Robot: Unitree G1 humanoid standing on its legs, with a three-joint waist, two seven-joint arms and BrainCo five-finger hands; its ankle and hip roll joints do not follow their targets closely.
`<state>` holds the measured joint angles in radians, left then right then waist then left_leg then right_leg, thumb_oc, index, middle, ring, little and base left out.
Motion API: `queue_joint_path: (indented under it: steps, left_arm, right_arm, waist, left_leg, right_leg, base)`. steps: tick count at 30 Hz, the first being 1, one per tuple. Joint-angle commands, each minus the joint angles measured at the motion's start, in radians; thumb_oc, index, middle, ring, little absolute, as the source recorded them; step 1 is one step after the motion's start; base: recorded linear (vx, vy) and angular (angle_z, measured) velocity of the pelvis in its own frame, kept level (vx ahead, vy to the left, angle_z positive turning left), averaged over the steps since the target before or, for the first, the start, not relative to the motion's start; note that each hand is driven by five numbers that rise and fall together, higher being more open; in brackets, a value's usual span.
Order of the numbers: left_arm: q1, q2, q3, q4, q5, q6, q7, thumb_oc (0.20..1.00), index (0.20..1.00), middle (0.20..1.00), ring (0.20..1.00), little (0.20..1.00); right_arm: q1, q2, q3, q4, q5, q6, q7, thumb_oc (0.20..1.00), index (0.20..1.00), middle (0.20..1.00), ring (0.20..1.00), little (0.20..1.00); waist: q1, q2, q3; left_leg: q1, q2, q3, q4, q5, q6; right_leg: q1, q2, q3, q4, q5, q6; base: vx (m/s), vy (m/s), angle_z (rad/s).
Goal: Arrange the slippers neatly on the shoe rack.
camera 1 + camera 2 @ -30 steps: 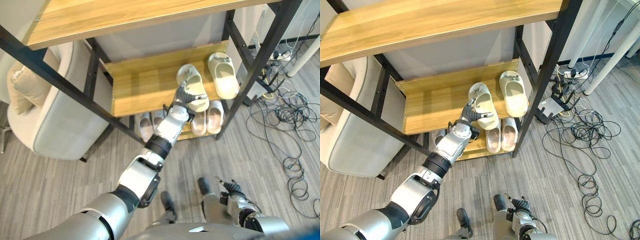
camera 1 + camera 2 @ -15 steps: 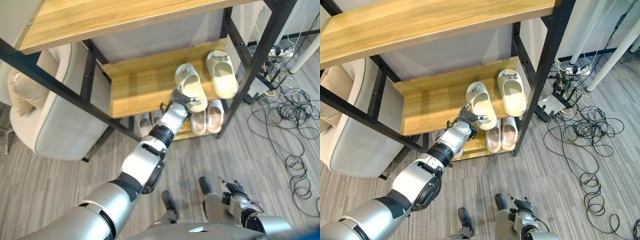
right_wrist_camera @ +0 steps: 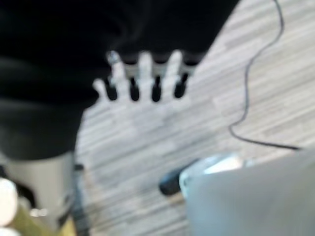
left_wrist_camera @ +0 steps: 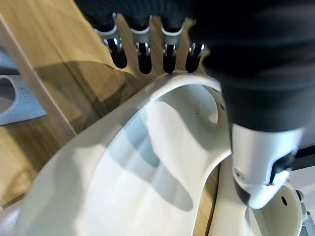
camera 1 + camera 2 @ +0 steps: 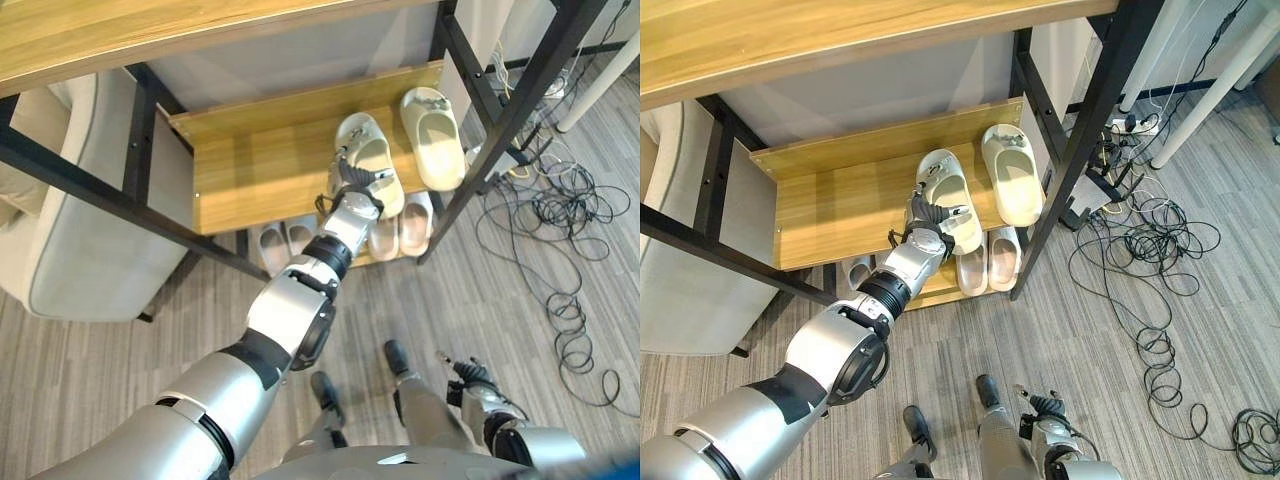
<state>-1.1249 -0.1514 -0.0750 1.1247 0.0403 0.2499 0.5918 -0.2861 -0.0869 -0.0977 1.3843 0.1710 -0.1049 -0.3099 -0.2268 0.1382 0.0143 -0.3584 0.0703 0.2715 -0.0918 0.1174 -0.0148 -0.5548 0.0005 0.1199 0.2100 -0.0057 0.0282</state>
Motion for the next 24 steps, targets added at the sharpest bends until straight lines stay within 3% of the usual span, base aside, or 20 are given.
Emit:
queue_joint_path:
  steps: [1,10,24]
  left_arm:
    - [-0.166,-0.087,0.087,0.09,-0.056,-0.046,-0.007,1.0,1.0,1.0,1.0,1.0]
    - [-0.239,-0.074,0.143,0.136,-0.155,-0.079,0.031,1.0,1.0,1.0,1.0,1.0]
    - [-0.265,-0.063,0.148,0.173,-0.16,-0.091,0.063,1.0,1.0,1.0,1.0,1.0]
  right_arm:
    - [-0.046,-0.002,-0.009,0.045,-0.009,-0.008,0.003,1.0,1.0,1.0,1.0,1.0]
    - [-0.07,-0.011,-0.003,0.064,-0.017,0.005,0.0,1.0,1.0,1.0,1.0,1.0]
    - [-0.089,-0.013,0.001,0.08,-0.015,0.008,-0.007,1.0,1.0,1.0,1.0,1.0]
  waist:
    - [0.006,0.022,0.022]
    - [-0.01,0.033,0.03]
    - [-0.021,0.037,0.032]
  left_leg:
    - [0.083,-0.025,0.014,0.005,-0.077,-0.021]
    - [0.083,-0.024,0.036,0.005,-0.081,-0.024]
    - [0.083,-0.015,0.05,0.005,-0.082,-0.029]
  right_leg:
    - [0.029,0.056,0.043,-0.051,0.047,-0.031]
    - [0.012,0.064,0.067,-0.047,0.054,-0.033]
    - [0.006,0.069,0.076,-0.052,0.062,-0.035]
  base:
    - [0.01,-0.001,-0.04]
    - [0.0,0.001,-0.08]
    - [0.0,-0.003,-0.02]
